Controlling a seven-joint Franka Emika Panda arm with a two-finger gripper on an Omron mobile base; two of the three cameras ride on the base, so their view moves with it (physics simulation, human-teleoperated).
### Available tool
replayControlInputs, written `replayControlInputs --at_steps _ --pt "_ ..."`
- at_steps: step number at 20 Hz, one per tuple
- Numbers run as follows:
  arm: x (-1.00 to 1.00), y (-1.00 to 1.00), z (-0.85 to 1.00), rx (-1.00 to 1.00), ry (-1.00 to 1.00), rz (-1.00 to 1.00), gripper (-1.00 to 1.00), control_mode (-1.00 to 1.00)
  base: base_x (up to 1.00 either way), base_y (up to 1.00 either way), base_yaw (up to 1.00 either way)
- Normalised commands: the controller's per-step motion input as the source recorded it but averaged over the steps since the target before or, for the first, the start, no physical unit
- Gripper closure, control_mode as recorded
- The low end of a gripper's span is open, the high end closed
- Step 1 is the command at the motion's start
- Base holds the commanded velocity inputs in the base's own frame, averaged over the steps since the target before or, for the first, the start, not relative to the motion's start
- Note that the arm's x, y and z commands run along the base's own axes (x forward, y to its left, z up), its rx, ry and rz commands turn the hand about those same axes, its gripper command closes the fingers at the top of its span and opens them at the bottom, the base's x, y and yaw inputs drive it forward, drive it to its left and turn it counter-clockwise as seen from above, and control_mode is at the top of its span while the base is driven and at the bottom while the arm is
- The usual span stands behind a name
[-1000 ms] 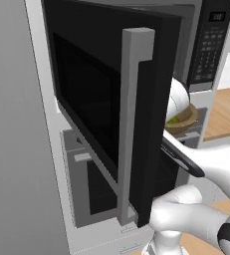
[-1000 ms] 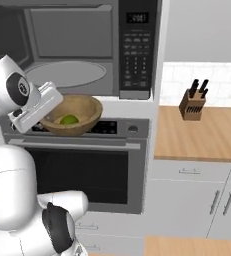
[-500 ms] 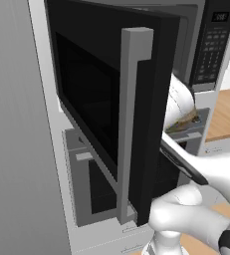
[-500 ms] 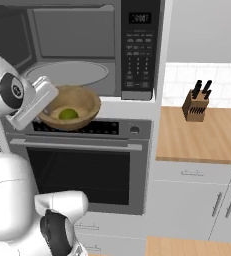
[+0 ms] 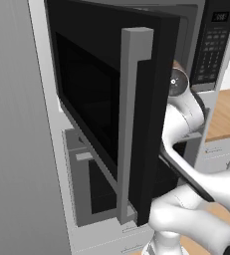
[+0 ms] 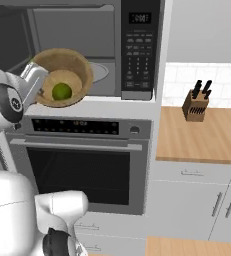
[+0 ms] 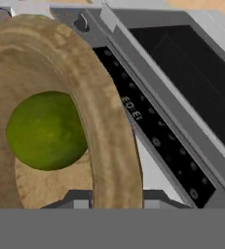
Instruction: Pick the lime from the sink and place it in the bowl. Then pick the bowl and place it in the microwave. Then close the microwave door and press the start button.
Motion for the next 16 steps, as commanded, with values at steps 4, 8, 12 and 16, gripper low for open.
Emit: replayControlInputs --at_steps 4,8,12,16 --pt "0.83 0.02 0.69 -0.02 -0.15 0.27 1.0 -1.0 0.0 0.0 0.0" --pt "0.92 0.11 0.56 -0.09 -0.03 0.22 1.0 -1.0 0.0 0.0 0.0" --pt "0.87 0.18 0.2 -0.13 0.03 0.21 1.0 -1.0 0.0 0.0 0.0" --pt "0.83 0.19 0.0 -0.15 0.16 0.19 1.0 -1.0 0.0 0.0 0.0"
